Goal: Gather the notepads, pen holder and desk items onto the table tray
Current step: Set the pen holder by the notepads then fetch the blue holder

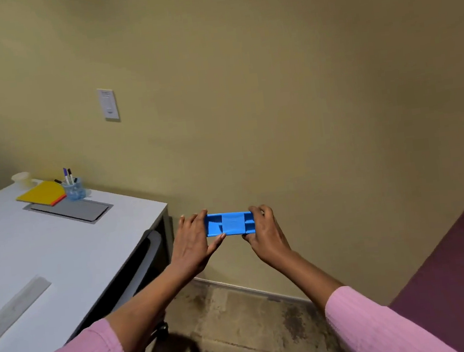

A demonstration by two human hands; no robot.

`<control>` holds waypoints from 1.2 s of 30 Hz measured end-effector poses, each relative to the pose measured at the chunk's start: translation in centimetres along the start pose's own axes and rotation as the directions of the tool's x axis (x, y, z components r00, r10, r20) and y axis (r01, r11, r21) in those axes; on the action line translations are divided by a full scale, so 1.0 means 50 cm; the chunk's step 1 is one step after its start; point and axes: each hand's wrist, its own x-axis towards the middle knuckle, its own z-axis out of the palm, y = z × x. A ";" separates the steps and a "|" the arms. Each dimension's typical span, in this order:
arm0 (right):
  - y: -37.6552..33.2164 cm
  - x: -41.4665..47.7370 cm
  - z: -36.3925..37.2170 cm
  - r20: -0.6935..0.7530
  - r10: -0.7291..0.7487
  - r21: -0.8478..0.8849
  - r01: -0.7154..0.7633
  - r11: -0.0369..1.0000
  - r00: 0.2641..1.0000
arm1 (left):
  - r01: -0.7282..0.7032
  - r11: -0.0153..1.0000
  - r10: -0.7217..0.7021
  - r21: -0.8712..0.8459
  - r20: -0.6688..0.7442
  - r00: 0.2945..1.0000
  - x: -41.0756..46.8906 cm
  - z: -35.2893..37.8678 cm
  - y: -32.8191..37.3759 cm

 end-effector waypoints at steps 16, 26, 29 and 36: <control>-0.125 0.476 0.220 0.210 -0.384 0.229 0.337 0.913 0.899 | 0.476 0.865 -0.464 0.157 -0.105 0.879 0.207 0.051 -0.260; -0.294 0.752 0.430 0.375 -0.509 0.353 0.389 0.851 0.775 | 0.656 0.740 -0.646 0.150 -0.112 0.755 0.305 0.093 -0.516; -0.335 0.799 0.478 0.385 -0.555 0.372 0.427 0.824 0.737 | 0.723 0.673 -0.720 0.156 -0.088 0.689 0.323 0.091 -0.566; -0.428 0.902 0.586 0.394 -0.602 0.394 0.464 0.793 0.694 | 0.803 0.562 -0.787 0.198 -0.170 0.593 0.381 0.073 -0.683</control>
